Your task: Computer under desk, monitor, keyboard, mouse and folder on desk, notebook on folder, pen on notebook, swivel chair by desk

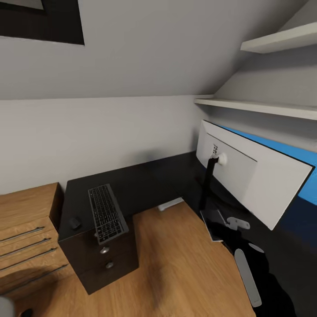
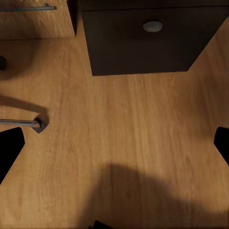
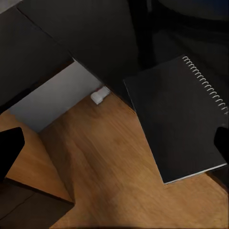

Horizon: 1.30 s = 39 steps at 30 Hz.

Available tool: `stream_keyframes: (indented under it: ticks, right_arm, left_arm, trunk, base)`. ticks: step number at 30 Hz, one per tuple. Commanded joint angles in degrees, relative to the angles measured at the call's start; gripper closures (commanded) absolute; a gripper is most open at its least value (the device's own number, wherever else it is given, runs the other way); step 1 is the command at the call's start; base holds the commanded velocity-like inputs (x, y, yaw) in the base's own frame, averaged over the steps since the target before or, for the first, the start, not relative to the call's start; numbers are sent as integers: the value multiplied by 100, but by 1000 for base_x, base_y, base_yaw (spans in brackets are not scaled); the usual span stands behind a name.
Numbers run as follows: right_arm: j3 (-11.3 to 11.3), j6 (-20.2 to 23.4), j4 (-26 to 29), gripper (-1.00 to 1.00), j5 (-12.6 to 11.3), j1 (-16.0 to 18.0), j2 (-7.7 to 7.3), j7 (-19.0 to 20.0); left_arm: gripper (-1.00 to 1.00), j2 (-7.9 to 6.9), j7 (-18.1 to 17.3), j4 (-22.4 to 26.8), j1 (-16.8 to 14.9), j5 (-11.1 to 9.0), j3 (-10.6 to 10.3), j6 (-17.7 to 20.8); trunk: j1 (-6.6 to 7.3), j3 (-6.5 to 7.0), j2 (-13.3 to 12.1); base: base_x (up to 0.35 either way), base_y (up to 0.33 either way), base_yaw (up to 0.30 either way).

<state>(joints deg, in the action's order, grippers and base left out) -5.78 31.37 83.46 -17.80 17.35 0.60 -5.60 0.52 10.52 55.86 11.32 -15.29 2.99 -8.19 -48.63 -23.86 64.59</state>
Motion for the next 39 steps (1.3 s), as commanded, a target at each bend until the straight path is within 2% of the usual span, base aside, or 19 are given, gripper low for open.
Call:
stream_keyframes:
  ticks: [1,20,39]
  right_arm:
    - [-2,27,9,-100,-60,5,4,-37]
    - [-2,27,-2,-100,-61,5,6,-8]
    - [-2,27,-22,-100,-66,5,11,-3]
  left_arm:
    - [-100,1,2,4,1,-53,-1,-16]
    - [-100,1,-2,-1,1,-57,7,-10]
    - [-100,9,9,4,1,-53,-8,-8]
  trunk:
    - [1,-5,4]
    - [1,-5,4]
    - [1,-5,4]
  base:
    - [-161,294,-261]
    - [-200,255,-265]
    - [-23,19,-292]
